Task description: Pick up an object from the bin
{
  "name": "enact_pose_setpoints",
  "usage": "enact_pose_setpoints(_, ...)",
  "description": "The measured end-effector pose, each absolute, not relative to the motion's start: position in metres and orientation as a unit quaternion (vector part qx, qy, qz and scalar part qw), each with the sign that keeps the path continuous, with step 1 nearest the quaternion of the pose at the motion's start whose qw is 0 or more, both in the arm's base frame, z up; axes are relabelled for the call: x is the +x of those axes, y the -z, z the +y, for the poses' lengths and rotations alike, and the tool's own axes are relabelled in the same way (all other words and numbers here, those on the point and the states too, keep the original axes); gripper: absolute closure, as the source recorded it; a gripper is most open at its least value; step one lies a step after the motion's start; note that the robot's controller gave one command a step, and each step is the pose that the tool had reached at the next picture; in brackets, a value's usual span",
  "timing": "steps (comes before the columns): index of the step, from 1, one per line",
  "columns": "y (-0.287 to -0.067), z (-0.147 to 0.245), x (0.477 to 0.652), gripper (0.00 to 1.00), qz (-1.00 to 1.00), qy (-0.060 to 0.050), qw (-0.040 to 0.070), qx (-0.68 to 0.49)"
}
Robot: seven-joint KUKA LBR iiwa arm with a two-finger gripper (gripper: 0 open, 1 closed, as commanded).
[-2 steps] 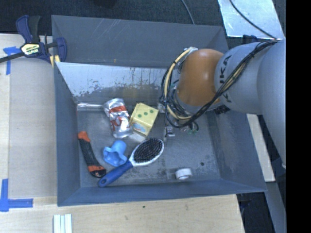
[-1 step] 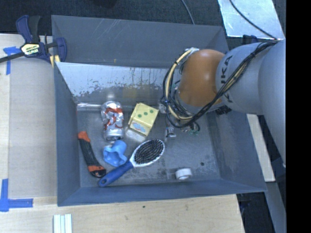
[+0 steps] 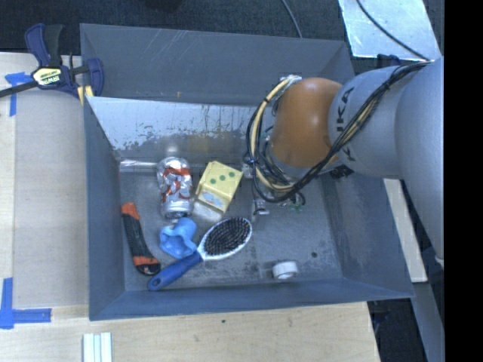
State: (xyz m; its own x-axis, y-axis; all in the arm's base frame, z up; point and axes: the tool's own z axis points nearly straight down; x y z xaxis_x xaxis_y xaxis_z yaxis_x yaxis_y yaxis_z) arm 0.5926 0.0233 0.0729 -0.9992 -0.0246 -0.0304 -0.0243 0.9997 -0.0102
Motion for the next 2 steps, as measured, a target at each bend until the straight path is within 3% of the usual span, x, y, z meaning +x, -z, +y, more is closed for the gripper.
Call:
enact_pose_setpoints(1, -0.0714, 0.0188, 0.6179, 0.0, 0.997, 0.005, 0.018, -0.081)
enact_pose_setpoints(2, -0.0713, 0.0203, 0.6173, 0.0, 0.996, 0.005, 0.018, -0.082)
